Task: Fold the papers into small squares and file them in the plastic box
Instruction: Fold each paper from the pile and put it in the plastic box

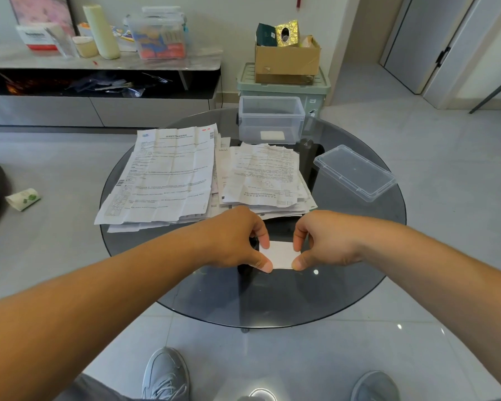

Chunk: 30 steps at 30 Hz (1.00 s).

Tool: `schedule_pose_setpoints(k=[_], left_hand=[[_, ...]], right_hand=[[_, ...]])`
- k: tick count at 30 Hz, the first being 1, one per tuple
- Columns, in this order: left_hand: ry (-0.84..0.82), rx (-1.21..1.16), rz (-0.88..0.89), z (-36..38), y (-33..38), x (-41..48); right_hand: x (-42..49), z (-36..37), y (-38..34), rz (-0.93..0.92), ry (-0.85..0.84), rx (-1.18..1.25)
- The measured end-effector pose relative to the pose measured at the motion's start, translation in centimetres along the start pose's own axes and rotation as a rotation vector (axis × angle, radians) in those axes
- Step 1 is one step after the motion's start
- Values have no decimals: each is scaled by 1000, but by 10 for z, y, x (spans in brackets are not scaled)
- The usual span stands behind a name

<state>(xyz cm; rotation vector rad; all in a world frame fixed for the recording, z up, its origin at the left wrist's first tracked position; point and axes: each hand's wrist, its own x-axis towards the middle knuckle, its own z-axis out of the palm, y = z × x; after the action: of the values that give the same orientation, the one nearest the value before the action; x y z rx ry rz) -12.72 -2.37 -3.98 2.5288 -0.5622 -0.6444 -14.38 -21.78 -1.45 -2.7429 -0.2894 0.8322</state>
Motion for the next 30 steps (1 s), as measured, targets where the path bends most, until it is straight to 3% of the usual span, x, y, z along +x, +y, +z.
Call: schedule_pose_setpoints(k=[9,21,30], left_hand=[[13,-31,43,0,-4,-8],[188,-169,118,14,1,-29],[230,-200,82,17,4,-24]], right_hand=[[-3,4,9,-40,42,38],[-22,14,33,-134,265,505],[-15,29,29,-171,366,428]])
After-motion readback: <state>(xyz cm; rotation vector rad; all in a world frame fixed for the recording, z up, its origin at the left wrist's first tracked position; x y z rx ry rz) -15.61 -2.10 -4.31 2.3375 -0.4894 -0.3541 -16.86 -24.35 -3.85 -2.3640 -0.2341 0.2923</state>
